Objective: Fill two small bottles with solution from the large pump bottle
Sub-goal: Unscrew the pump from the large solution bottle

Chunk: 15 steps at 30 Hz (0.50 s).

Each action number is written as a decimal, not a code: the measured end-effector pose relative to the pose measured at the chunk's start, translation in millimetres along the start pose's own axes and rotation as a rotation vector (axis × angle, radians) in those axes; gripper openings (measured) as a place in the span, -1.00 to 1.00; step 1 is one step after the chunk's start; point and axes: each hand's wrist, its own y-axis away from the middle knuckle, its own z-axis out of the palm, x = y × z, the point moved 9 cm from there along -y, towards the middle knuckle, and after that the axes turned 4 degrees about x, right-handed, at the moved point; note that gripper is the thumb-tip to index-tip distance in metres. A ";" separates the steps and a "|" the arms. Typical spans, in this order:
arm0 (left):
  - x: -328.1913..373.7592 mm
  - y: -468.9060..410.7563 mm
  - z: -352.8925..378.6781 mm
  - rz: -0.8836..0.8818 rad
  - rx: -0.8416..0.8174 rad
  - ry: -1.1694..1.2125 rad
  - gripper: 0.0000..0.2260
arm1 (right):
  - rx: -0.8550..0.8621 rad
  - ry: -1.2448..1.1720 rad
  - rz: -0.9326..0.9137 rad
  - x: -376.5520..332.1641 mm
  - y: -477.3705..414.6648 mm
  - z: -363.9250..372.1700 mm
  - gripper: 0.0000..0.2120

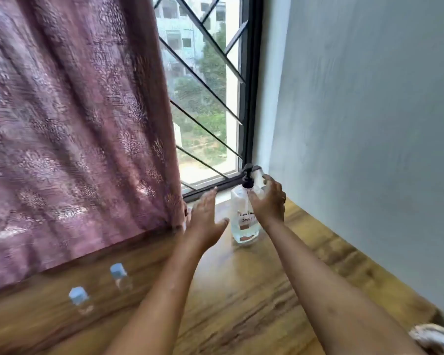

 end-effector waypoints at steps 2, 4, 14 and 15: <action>-0.4 -9.9 5.9 -0.039 -0.008 0.052 -0.31 | -0.021 0.005 -0.025 -0.4 -14.8 3.7 -0.53; 0.1 -14.4 15.1 -0.059 -0.051 0.083 -0.29 | -0.072 0.022 -0.048 -2.3 -22.7 11.5 -0.61; 18.9 19.4 45.4 0.141 -0.233 0.140 -0.21 | -0.168 0.053 -0.250 -8.1 -51.2 28.0 -0.68; 12.2 21.9 46.3 0.121 -0.214 0.162 -0.22 | -0.161 0.039 -0.259 -8.0 -50.8 28.2 -0.68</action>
